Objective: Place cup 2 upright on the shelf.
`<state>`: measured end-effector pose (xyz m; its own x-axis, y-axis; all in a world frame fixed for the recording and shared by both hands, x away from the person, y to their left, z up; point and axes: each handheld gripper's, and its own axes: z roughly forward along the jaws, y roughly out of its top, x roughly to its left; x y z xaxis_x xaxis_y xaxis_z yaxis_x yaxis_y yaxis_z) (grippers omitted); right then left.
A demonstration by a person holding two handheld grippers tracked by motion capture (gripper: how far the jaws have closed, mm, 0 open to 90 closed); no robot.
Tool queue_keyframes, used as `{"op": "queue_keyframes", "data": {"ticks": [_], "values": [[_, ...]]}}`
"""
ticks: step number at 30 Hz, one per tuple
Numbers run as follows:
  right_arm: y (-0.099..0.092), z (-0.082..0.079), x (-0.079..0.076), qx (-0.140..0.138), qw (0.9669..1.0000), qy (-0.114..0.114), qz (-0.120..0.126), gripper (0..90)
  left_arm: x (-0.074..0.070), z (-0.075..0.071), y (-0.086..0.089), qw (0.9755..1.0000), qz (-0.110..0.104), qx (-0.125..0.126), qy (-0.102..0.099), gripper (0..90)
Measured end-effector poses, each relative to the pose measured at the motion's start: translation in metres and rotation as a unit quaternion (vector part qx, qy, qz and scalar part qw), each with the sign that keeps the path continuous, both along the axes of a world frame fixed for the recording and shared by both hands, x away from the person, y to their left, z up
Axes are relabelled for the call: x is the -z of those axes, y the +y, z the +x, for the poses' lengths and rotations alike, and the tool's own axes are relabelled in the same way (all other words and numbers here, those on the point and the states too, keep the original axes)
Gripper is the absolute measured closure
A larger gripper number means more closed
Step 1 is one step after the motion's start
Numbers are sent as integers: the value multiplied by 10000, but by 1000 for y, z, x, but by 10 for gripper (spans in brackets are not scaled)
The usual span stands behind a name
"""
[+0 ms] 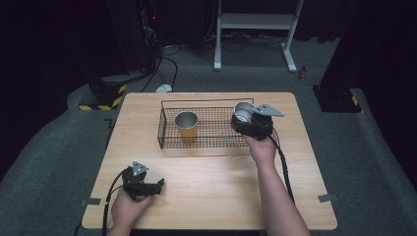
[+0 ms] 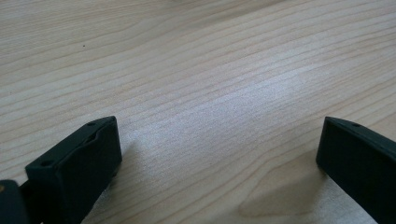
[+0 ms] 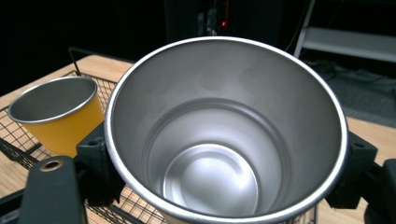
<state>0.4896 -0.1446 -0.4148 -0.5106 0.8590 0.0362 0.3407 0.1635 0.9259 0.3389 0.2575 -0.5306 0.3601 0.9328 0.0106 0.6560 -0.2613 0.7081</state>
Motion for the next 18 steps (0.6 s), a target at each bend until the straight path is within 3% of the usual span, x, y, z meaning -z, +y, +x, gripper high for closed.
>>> {"op": "queue_keyframes", "data": {"ticks": [12,18], "values": [[18,19,17,-51,9993,197,-301,186,0,-1,-1,10000,-25,-48,-16,7],[20,24,26,-73,9988,379,-316,185,0,-1,-1,10000,-52,-42,-11,7]]}}
